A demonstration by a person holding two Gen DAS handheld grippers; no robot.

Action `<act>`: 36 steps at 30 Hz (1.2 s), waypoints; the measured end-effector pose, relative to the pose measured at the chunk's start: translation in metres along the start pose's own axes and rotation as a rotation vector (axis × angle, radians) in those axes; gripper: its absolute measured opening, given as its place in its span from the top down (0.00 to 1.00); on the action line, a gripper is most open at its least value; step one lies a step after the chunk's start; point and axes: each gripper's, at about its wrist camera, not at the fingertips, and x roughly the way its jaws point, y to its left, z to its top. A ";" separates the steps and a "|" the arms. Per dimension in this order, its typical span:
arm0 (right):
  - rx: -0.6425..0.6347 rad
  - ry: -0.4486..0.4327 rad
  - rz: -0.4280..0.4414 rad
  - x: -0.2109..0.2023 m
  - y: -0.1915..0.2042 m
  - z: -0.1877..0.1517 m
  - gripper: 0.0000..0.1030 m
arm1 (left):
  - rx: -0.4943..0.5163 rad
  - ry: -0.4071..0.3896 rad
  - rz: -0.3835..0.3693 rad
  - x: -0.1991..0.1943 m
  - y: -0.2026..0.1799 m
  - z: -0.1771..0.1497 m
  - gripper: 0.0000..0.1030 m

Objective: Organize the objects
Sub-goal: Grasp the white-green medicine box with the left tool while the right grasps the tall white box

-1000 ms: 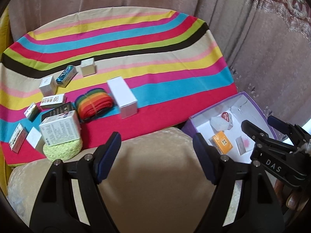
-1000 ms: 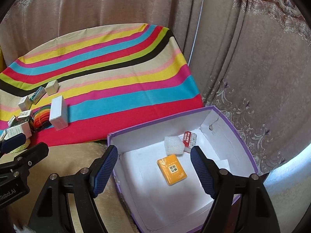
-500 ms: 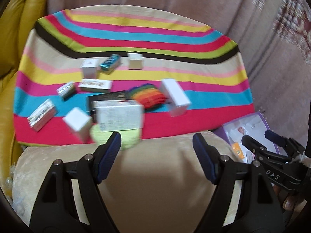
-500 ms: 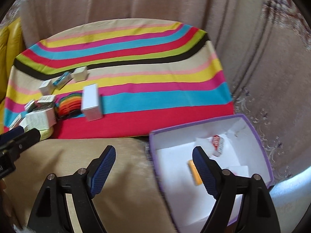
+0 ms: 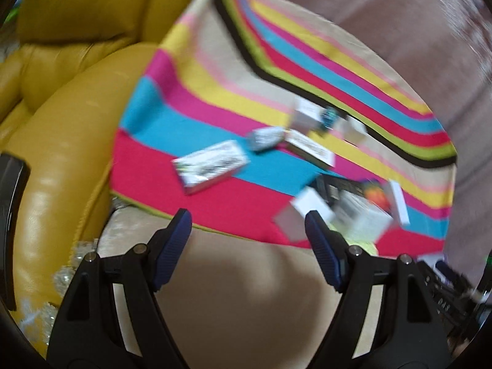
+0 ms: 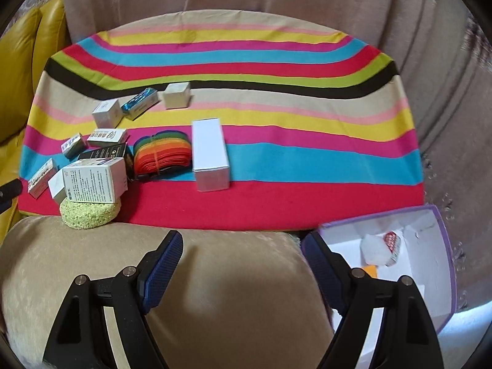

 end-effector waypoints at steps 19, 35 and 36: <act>-0.077 0.029 0.003 0.053 0.016 0.044 0.20 | -0.263 0.142 0.227 0.084 0.012 0.047 0.16; -0.089 0.045 0.013 0.082 0.019 0.062 0.27 | -0.123 0.030 0.224 0.066 -0.023 0.033 0.20; -0.089 0.047 0.015 0.083 0.019 0.063 0.30 | -0.116 0.017 0.219 0.062 -0.025 0.031 0.20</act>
